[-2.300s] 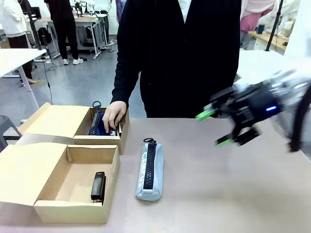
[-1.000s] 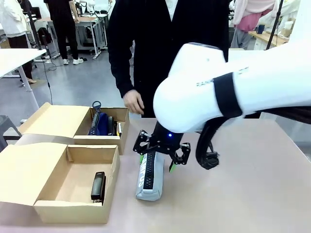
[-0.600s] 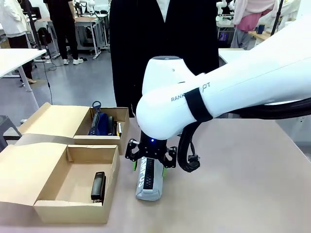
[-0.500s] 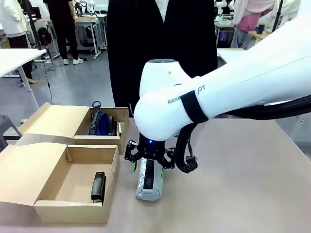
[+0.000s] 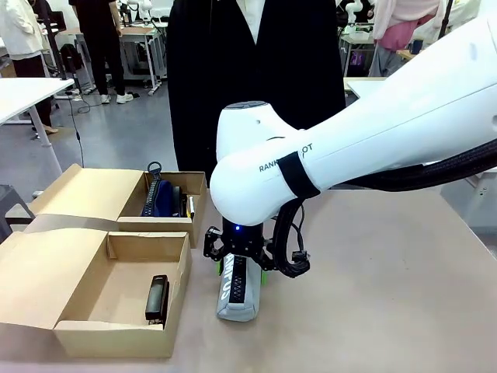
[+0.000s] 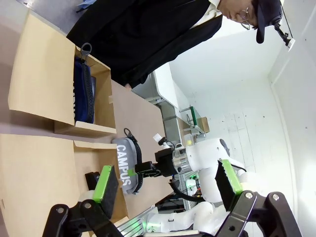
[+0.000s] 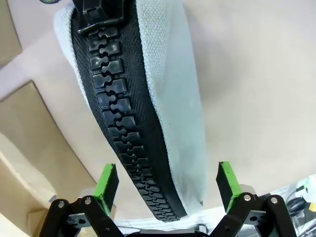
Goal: Place items inside the box.
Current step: Pick up a Pencil pouch or Stapler and place it inside the Mailer Box closest to the robot.
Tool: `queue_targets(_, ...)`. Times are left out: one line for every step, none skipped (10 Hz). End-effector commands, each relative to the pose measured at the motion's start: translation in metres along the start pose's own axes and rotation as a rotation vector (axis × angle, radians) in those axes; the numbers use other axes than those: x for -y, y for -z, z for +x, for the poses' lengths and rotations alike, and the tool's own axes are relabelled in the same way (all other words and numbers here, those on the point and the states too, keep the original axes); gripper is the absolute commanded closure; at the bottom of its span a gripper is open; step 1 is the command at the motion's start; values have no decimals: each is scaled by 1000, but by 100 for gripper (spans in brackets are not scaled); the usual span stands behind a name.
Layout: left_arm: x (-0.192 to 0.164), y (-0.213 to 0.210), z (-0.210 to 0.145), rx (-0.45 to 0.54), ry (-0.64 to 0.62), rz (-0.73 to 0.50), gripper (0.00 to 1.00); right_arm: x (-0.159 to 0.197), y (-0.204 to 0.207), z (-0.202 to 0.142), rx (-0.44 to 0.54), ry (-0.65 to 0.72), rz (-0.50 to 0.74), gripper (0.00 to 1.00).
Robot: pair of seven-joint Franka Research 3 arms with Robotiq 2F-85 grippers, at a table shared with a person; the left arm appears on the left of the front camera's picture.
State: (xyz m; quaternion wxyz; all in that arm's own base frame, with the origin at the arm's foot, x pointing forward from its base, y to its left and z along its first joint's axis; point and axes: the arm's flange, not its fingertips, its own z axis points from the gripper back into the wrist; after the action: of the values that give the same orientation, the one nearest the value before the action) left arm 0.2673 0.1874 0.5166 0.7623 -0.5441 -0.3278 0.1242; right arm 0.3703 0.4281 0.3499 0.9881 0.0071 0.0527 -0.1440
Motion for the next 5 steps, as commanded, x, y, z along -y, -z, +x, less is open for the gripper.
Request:
queue_targets(0,0,0,12,18,-24,0,-7,-3,-1,42,48,-41,0)
queue_targets(0,0,0,12,18,-24,0,-6,-3,0,46,62,-49,0)
queue_targets(0,0,0,12,18,-24,0,-6,-3,0,48,69,-49,0)
queue_targets(0,0,0,12,18,-24,0,-6,-3,0,53,68,-59,60)
queue_targets(0,0,0,12,18,-24,0,-5,-2,0,60,62,-63,60)
